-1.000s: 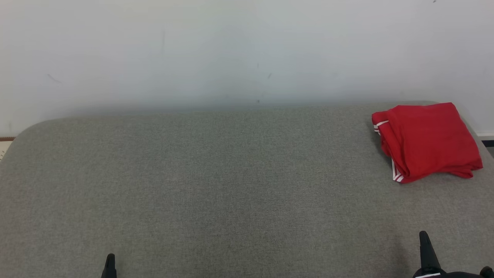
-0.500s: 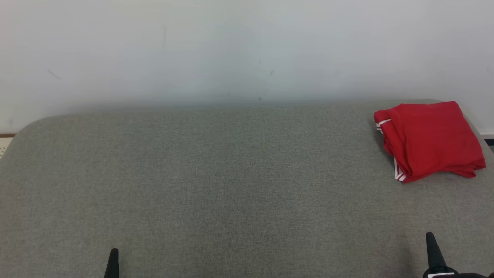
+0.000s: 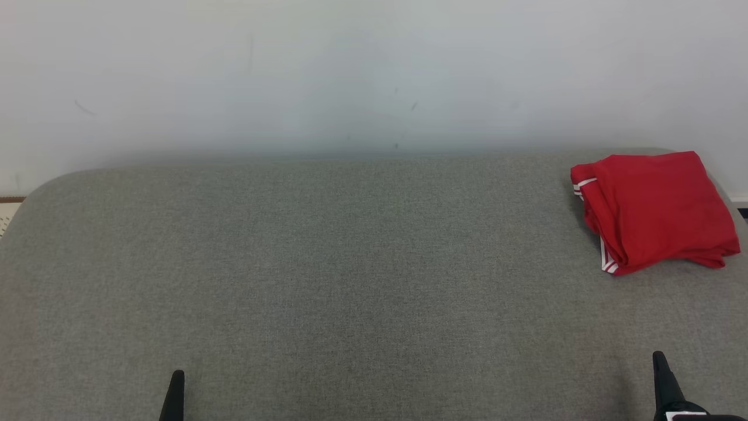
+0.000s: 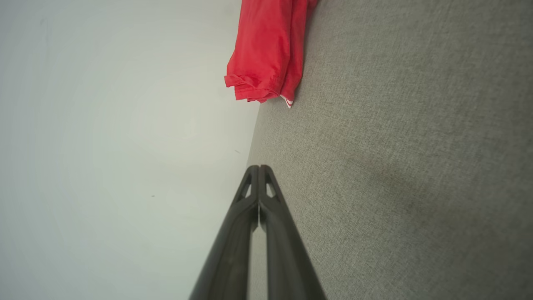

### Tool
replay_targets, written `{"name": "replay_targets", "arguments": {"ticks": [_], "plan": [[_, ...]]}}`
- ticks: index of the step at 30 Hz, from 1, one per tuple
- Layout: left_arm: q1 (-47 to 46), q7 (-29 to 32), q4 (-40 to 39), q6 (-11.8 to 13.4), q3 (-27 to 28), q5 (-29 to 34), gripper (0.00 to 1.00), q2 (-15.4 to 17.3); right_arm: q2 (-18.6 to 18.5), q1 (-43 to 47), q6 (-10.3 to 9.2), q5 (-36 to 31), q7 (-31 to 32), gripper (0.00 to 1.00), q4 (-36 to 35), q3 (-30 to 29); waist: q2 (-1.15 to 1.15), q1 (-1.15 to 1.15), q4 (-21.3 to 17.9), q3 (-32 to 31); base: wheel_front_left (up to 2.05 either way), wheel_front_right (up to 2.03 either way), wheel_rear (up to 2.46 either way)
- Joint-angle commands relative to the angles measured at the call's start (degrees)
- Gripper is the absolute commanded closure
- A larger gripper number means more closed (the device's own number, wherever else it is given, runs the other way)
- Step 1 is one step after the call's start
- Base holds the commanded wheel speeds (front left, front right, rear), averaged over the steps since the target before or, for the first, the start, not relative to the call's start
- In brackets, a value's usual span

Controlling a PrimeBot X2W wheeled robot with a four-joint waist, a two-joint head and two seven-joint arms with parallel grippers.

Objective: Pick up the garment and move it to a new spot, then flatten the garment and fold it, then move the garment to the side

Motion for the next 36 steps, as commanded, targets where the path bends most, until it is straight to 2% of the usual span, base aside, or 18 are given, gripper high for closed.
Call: {"name": "replay_targets", "arguments": {"ticks": [1,36], "plan": [[-1.22,0.26,0.14,-0.3,0.05,-1.54,1.0,0.39,0.09,-1.01,-0.02,1.52,0.37,1.0,-0.57,-0.46,0.0,-0.01,0.04,0.05,0.0,0.0,0.0],[-3.68,4.03,3.06,-2.66,-0.9,-17.75,1.0,0.44,1.4,-1.48,-0.04,16.7,5.04,1.0,-0.54,-5.38,0.0,-0.01,0.81,1.43,0.0,0.0,0.0]]}}
